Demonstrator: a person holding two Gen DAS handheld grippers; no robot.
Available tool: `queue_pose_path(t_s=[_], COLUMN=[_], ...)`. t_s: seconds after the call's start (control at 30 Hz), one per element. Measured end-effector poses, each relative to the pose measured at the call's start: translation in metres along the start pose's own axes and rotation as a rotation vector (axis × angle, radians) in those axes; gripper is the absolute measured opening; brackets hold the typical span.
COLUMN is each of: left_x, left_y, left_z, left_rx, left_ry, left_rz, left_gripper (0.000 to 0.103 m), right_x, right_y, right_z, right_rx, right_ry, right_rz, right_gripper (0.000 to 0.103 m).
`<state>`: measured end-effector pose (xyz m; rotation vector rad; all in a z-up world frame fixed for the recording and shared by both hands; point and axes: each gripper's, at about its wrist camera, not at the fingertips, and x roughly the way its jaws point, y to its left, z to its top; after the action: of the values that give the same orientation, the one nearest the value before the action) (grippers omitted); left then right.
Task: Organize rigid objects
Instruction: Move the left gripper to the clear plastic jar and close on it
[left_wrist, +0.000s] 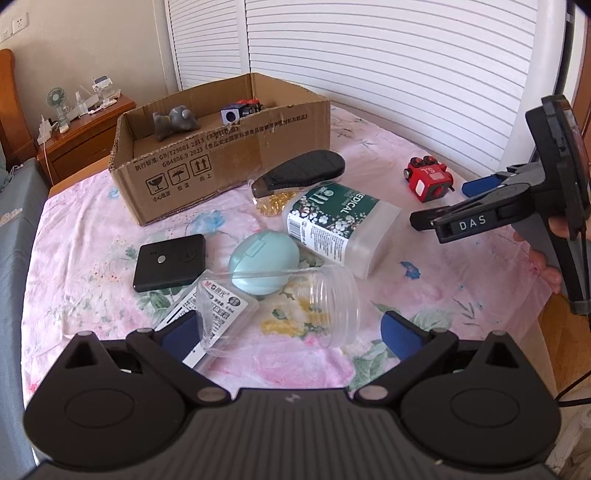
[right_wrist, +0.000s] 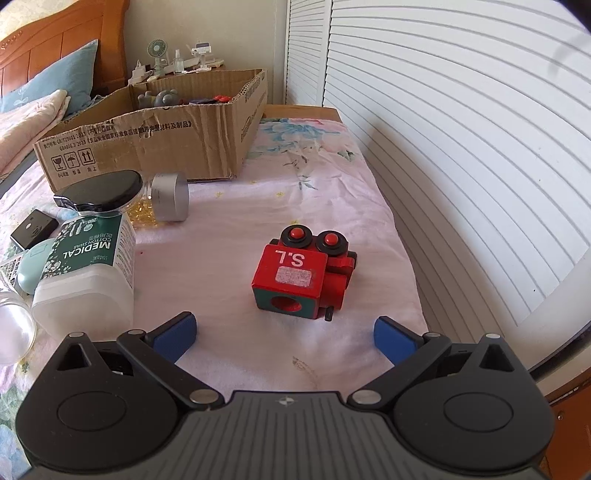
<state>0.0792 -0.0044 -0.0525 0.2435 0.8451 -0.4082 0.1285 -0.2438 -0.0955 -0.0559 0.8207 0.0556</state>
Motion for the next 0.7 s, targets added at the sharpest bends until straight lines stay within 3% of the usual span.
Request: queue_pose_path(t_s=[0.23, 0.37, 0.53, 0.7], left_x=[0.012, 0.018, 0.022, 0.016], left_y=[-0.009, -0.009, -0.004, 0.004], left_z=[0.005, 0.008, 0.010, 0.005], left_rx=[0.023, -0.003, -0.051, -0.038], left_ry=[-0.004, 0.002, 0.009, 0.024], left_rz=[0.044, 0.051, 0.051, 0.045], left_gripper=[0.098, 0.098, 0.090, 0.090], right_x=[-0.001, -0.002, -0.003, -0.003], right_y=[0.000, 0.000, 0.000, 0.001], right_z=[-0.004, -0.007, -0.009, -0.009], right_rx=[0.000, 0.004, 0.005, 0.005], right_ry=[-0.030, -0.048, -0.063, -0.065], right_rz=[0.002, -0.003, -0.004, -0.005], right_gripper=[0.103, 0.103, 0.103, 0.103])
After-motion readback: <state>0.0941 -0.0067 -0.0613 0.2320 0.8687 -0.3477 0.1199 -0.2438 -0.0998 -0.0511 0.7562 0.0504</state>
